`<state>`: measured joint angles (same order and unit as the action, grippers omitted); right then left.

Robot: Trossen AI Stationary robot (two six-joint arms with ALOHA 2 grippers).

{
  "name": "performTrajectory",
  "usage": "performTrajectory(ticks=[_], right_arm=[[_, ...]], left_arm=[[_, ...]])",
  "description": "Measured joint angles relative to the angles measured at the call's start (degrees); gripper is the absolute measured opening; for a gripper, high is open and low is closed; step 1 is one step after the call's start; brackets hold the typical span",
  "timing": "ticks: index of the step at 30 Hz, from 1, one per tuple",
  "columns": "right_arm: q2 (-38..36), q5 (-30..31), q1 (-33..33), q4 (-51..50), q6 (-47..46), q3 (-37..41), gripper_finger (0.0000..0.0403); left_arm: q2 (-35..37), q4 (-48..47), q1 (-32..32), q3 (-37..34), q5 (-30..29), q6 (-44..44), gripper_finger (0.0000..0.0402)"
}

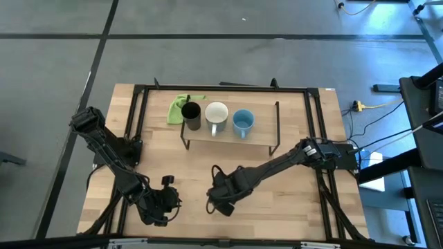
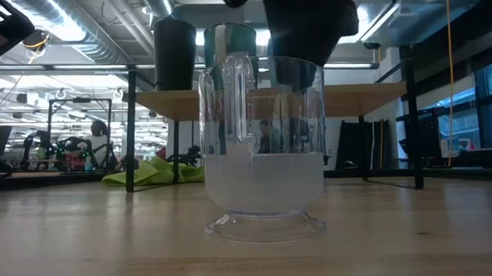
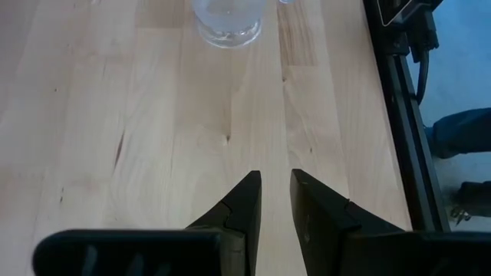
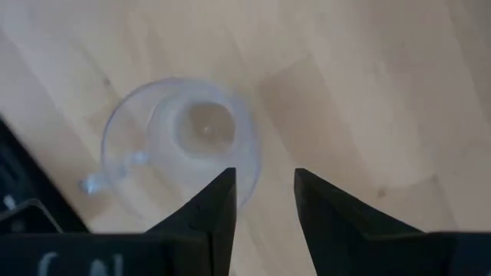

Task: Stack small to large cups/mugs on shelf
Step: Put the transparent mug on the shelf

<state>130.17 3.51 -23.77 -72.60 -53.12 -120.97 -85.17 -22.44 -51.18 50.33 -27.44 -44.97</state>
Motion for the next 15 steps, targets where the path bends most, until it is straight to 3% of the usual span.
performTrajectory(ticks=[15], right_arm=[[0.0,-0.5,0.8,2.4,7.0,0.0,0.0134]], left_arm=[[0.0,-1.4,0.0,0.0,-0.1,-0.1,0.0066]])
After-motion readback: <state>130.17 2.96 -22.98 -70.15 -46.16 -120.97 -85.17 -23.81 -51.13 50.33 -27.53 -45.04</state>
